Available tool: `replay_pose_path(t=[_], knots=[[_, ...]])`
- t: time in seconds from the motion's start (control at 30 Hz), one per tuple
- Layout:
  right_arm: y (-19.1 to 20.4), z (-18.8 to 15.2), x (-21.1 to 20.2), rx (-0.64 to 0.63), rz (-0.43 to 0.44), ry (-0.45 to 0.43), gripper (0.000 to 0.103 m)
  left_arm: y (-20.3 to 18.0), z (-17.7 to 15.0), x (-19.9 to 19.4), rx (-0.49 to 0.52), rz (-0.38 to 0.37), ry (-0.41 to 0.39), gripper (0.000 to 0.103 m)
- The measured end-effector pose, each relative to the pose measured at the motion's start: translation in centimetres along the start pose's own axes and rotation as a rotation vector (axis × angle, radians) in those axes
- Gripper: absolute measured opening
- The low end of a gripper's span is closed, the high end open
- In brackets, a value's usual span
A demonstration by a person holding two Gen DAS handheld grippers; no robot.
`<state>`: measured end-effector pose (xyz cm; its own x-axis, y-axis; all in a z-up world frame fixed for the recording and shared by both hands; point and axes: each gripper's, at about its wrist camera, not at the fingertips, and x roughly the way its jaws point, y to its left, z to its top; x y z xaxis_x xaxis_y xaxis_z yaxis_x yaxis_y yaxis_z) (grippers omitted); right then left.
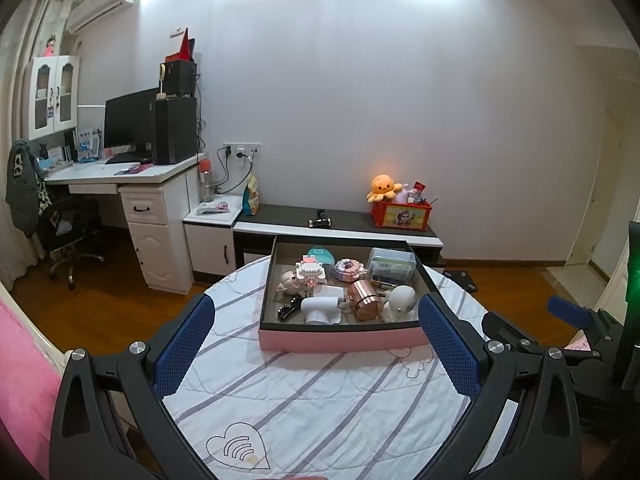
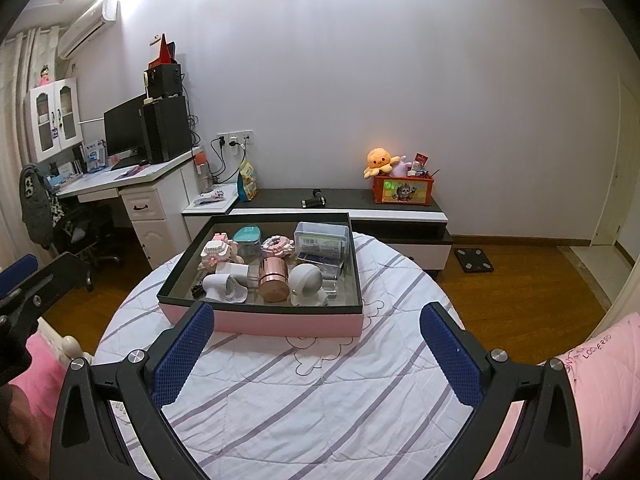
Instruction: Organize rigid objects
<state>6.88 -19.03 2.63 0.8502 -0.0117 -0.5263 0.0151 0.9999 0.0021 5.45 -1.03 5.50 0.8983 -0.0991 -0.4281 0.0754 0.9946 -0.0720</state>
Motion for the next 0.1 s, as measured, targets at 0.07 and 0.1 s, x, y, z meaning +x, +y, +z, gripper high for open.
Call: replay_pose_path(t=[0.07,0.1], knots=[[-0.04,0.0,-0.02,0.001,0.0,0.0,0.103,0.01,0.03,-0.01,-0.003,-0.003,-0.002,0.103],[-0.02,0.01,-0.02,0.0,0.0,0.0,0.103,0.07,0.04,0.01,-0.004,-0.004,-0.001,0.103]])
